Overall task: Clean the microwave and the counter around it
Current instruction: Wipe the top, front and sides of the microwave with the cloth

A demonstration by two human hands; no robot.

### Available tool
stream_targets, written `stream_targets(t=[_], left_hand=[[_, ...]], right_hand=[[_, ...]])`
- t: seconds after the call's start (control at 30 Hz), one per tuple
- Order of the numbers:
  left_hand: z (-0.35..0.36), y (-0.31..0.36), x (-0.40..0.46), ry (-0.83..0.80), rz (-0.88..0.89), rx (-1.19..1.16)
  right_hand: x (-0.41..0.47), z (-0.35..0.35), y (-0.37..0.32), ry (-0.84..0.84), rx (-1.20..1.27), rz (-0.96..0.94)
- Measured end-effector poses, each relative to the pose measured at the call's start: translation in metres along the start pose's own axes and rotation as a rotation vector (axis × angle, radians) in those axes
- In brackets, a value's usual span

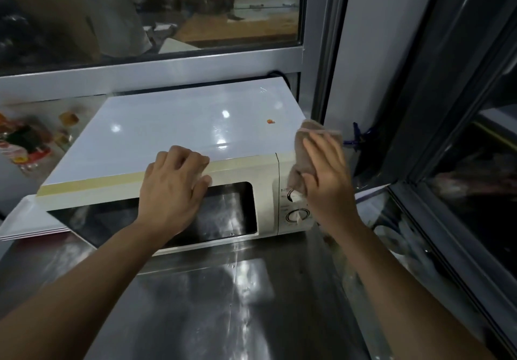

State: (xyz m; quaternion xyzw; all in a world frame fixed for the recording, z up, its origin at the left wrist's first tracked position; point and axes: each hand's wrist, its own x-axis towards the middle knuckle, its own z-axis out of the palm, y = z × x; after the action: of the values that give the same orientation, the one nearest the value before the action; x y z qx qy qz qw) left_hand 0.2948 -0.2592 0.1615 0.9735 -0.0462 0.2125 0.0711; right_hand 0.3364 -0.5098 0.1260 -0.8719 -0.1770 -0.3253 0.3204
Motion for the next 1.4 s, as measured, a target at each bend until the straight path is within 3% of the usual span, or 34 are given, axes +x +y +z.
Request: stream_targets(t=[0.23,0.47,0.9,1.17,1.3,1.4], left_hand=[[0.002,-0.007,0.008,0.025,0.109,0.047],[0.007,-0.016,0.013,0.061,0.210,-0.026],[0.001,-0.040,0.018,0.017,0.406,0.017],[0.004,-0.046,0.021,0.016,0.414,-0.101],[0.006,-0.049,0.020,0.046,0.441,-0.073],[0.008,-0.049,0.020,0.065,0.437,-0.042]], right_hand=[[-0.007,-0.005,0.021,-0.108,0.582,0.505],[-0.043,0.019,0.030,-0.070,0.474,0.679],[-0.013,0.062,-0.069,0.459,0.209,0.605],[-0.048,0.130,-0.149,0.474,0.125,0.354],[-0.040,0.117,-0.123,0.451,-0.165,0.377],[-0.030,0.099,-0.098,0.508,-0.214,0.440]])
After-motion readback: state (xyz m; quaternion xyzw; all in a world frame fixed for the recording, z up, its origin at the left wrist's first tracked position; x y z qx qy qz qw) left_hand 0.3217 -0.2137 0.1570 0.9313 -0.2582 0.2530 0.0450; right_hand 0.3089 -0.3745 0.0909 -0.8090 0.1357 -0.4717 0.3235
